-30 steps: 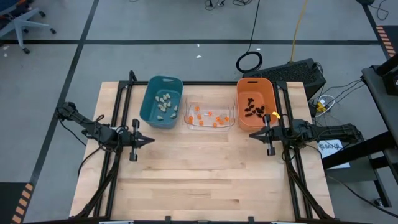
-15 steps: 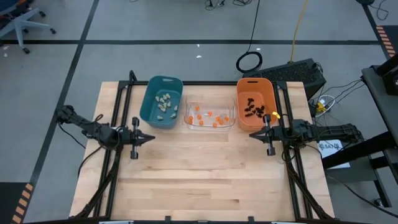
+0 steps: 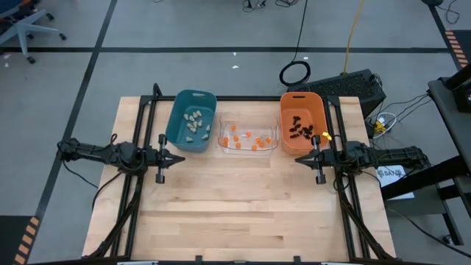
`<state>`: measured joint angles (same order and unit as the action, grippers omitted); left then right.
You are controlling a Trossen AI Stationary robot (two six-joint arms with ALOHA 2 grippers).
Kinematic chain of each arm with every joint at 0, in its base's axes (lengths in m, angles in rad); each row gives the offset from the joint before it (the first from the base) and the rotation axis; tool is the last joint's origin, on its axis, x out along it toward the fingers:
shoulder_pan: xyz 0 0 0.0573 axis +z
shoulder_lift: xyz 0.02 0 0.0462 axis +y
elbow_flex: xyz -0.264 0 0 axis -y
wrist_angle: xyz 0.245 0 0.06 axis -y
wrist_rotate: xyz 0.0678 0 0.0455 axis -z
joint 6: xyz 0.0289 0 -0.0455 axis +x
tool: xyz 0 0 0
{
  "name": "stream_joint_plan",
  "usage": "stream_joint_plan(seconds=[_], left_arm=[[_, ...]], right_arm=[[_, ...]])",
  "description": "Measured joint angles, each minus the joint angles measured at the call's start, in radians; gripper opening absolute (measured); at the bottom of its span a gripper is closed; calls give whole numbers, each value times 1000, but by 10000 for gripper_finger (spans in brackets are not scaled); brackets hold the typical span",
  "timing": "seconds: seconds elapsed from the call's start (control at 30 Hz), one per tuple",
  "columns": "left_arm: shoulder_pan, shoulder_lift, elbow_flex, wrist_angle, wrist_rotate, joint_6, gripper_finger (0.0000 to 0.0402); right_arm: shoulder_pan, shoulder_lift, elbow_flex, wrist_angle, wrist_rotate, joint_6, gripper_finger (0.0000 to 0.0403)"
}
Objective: Sort Halloween decoration
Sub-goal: Return to Home Position
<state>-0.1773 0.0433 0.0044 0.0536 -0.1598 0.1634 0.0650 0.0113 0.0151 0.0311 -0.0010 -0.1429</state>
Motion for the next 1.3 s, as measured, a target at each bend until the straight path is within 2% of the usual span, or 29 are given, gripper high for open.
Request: stream_joint_plan(seconds=[0.37,0.57,0.9,1.0,1.3], left_arm=[[195,0,0,-37,153,-48,0],[241,0,0,-40,177,-53,0],[237,3,0,-40,188,-53,0],[221,3,0,-40,216,-53,0],[175,3,0,-38,213,-53,0]], right_arm=[[0,0,0,1,0,0,0],[0,0,0,1,0,0,0],[0,0,0,2,0,0,0],[0,0,0,2,0,0,0],[0,0,0,2,0,0,0]])
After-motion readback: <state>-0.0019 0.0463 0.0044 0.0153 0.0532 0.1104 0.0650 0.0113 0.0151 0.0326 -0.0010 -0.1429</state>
